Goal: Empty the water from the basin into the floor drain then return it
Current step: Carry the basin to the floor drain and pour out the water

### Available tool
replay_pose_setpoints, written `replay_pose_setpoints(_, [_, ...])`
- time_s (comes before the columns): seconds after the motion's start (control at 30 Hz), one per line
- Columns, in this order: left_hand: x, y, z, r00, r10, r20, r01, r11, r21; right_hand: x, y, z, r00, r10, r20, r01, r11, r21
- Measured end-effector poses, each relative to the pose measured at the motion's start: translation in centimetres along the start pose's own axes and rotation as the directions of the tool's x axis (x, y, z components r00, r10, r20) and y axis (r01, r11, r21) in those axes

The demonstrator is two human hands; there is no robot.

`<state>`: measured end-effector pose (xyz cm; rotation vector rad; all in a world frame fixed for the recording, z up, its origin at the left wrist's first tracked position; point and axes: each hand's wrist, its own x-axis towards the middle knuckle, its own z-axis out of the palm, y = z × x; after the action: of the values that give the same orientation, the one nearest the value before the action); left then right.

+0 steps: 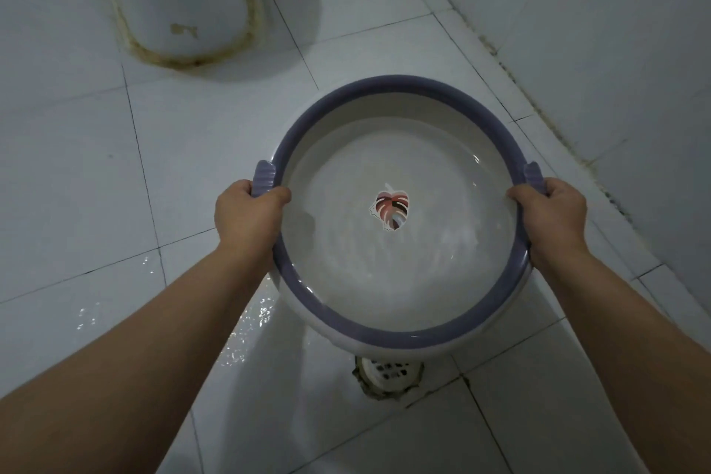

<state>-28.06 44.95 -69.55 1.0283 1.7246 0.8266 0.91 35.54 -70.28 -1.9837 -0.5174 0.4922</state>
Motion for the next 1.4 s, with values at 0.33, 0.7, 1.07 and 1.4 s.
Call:
replay_pose_setpoints(0.33, [0.0, 0.0, 0.1, 1.0, 0.011, -0.008, -0.011, 1.0, 0.024, 0.1, 0.5, -0.1, 1.0, -0.008, -0.003, 0.007, 1.0, -0.02])
replay_pose_setpoints(0.7, [0.0, -0.2, 0.6, 1.0, 0.026, -0.013, -0.026, 1.0, -0.003, 0.7, 0.9, -0.3, 1.0, -0.019, -0.012, 0.019, 1.0, -0.012])
replay_pose_setpoints(1.07, [0.2, -0.2, 0.6, 1.0, 0.019, 0.0, -0.019, 1.0, -0.007, 0.8, 0.9, -0.4, 0.998, -0.049, -0.028, 0.05, 0.999, 0.01])
replay_pose_setpoints(1.4, [-0.2, 0.2, 0.3, 0.999, 0.033, -0.004, -0.033, 0.999, 0.001, 0.6, 1.0, -0.5, 0.997, -0.066, -0.031, 0.066, 0.998, 0.004])
